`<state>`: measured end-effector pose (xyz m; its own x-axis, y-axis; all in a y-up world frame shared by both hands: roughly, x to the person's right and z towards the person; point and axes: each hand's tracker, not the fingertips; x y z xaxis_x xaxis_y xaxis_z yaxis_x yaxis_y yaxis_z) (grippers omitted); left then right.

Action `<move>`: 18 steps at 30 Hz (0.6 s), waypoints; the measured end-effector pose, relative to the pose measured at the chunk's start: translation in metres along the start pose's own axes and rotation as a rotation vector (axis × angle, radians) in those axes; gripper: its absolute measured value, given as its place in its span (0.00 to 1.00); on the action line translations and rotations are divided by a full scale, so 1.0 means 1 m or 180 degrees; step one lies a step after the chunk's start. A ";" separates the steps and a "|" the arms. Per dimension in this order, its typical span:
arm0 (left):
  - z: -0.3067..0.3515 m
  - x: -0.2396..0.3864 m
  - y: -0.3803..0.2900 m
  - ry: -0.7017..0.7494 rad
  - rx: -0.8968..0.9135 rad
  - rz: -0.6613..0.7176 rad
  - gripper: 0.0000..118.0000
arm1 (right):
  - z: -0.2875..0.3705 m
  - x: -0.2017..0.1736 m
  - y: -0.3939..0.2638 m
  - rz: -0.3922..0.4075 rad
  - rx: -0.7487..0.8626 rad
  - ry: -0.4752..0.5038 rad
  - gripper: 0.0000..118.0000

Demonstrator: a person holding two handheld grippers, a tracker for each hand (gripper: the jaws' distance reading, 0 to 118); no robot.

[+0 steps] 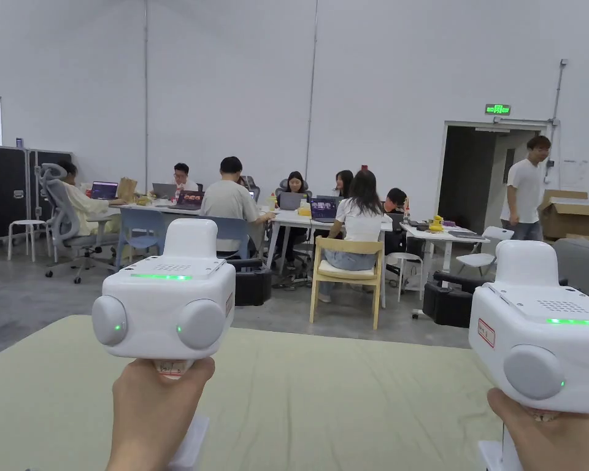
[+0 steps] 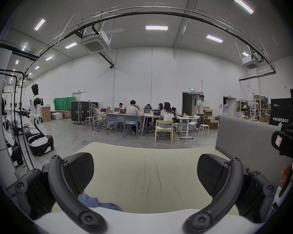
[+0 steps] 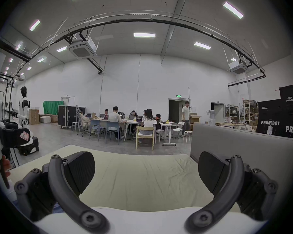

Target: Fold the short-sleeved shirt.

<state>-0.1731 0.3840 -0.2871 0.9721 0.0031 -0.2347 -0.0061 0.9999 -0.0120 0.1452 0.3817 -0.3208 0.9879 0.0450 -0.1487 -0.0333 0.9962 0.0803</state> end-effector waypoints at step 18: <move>-0.003 -0.004 0.000 -0.0050 -0.0034 -0.0020 1.00 | -0.011 0.004 -0.001 0.0015 -0.0132 -0.0134 1.00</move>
<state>-0.1772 0.3843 -0.2890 0.9756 -0.0028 -0.2194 -0.0025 0.9997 -0.0238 0.1475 0.3817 -0.3322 0.9932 0.0473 -0.1067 -0.0433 0.9983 0.0399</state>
